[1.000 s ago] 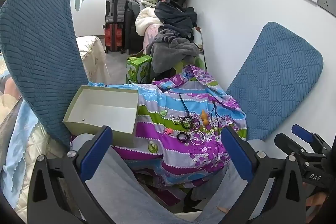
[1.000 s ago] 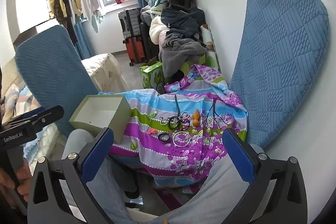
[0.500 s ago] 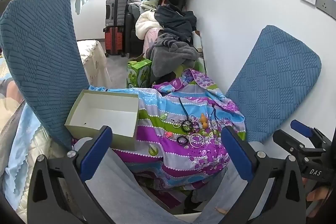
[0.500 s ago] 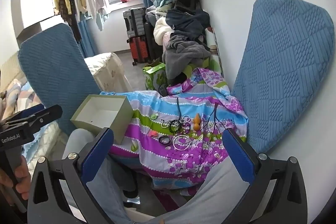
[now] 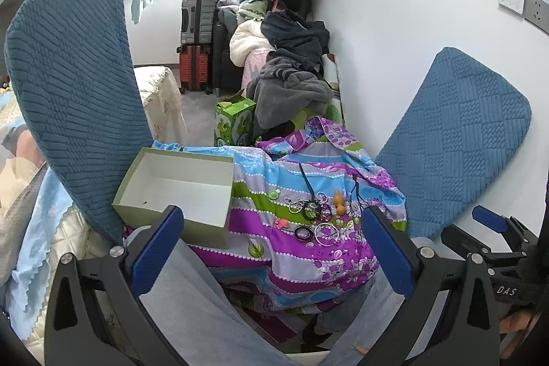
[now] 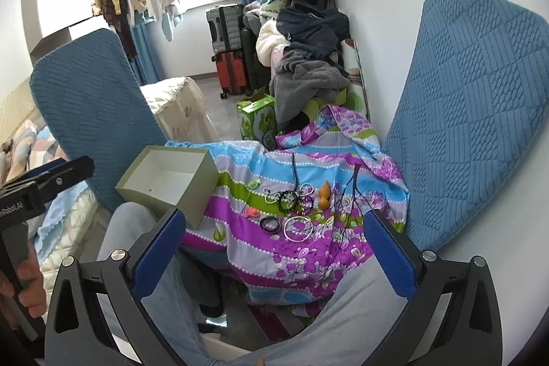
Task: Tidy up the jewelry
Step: 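Move both tools toward the jewelry lying on the floral cloth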
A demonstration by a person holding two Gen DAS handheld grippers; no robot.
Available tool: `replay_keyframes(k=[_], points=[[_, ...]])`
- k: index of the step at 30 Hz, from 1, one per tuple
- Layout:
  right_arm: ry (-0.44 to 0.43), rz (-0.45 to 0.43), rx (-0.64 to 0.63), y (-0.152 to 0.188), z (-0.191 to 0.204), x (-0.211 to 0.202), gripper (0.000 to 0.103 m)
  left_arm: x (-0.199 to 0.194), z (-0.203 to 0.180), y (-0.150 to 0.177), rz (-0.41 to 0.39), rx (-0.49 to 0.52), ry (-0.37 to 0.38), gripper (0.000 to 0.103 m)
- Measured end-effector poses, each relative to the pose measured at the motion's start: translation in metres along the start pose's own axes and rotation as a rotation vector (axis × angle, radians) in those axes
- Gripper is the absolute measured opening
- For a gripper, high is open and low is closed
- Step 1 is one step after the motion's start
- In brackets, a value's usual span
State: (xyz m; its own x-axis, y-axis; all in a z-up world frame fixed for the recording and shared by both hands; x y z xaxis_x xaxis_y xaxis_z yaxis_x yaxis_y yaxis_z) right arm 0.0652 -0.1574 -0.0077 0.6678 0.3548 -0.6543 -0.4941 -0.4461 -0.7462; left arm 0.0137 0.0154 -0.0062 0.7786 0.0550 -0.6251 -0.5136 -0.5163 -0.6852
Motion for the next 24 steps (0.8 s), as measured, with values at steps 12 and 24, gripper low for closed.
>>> replay_keyframes(k=[12,24], points=[[-0.001,-0.008,-0.001,-0.0026,-0.001,-0.0024,0.103,0.0009,-0.0039,0.0008,0.014,0.002,0.001,0.103],[0.025,-0.001,0.018,0.0063,-0.0049,0.0037,0.103,0.0085,0.0016,0.0047,0.031,0.01,-0.019,0.103]])
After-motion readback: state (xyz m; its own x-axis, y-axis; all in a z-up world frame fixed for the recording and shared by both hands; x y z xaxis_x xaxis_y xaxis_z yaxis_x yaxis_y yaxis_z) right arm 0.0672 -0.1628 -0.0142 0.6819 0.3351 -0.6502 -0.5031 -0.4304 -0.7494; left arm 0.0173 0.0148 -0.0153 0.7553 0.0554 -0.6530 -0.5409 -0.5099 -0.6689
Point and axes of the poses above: each gripper's, at about its wrist camera, not at the fingertips, and x roughly the way its jaws point, z to its left, y to its underside, the point moved 3 cm from there along x, roughly the way its jaws point, and after that the axes turned 15 degrees about -x, right-handed, at the moved point
